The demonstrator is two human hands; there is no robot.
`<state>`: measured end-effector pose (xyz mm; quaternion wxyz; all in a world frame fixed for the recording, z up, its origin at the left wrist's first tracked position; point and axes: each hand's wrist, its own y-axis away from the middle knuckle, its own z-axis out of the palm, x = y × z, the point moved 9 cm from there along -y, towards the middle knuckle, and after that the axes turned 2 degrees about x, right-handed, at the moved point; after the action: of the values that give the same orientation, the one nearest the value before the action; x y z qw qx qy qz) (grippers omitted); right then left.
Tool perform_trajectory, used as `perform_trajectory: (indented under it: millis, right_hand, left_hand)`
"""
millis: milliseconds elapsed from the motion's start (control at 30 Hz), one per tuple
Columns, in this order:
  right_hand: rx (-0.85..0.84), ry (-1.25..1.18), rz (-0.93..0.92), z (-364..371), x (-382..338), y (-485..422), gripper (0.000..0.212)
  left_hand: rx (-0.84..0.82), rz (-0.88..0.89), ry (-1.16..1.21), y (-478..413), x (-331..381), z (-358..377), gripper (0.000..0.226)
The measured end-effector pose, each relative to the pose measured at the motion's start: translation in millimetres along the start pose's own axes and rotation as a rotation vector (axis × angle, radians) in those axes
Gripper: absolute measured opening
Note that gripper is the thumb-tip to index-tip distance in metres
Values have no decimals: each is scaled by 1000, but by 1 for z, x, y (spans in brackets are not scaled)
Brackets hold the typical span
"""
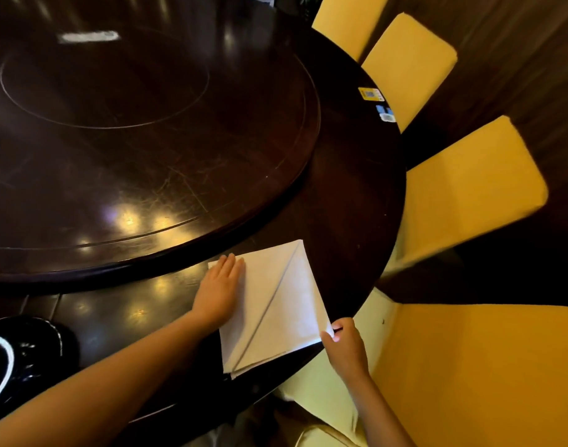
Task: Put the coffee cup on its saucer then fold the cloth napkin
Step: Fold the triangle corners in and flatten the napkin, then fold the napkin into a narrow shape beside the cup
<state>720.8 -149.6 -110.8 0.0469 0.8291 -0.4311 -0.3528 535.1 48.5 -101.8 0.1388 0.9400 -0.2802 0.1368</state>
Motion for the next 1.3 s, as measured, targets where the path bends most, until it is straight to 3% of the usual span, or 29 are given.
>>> perform_trajectory:
  millis: [100, 267, 367, 467, 600, 833, 1033, 1133, 1200, 1300]
  right_hand:
    - [-68, -184, 162, 3, 16, -5, 13]
    - [-58, -385, 239, -6, 19, -6, 12]
    - [-29, -476, 251, -15, 20, -11, 7]
    - [-32, -577, 293, -19, 20, -14, 8]
    - [-42, -706, 350, -21, 17, -17, 12]
    - [-71, -955, 322, -34, 8, -25, 23]
    - [-113, -1213, 388, -41, 0, -32, 24]
    - [-130, -1180, 278, -61, -20, -29, 21]
    - [-128, -1032, 126, -85, -40, -24, 22]
    - [-72, -645, -136, -124, -73, -13, 31]
  left_hand:
    - [2, -79, -74, -6, -13, -2, 53]
    - [123, -144, -37, -12, -28, -24, 37]
    - [-52, -236, 54, -15, -41, -16, 24]
    - [-191, -324, 179, -11, -50, -15, 20]
    - [-208, -395, 509, 0, -53, -22, 17]
    - [-130, -478, 1013, 18, -54, -32, 12]
    - [-62, -504, 1285, 27, -53, -36, 17]
    - [-64, -468, 1428, 27, -39, -47, 18]
    - [-68, -397, 1445, 26, -29, -62, 25]
    - [35, -240, 1115, 24, -23, -92, 32]
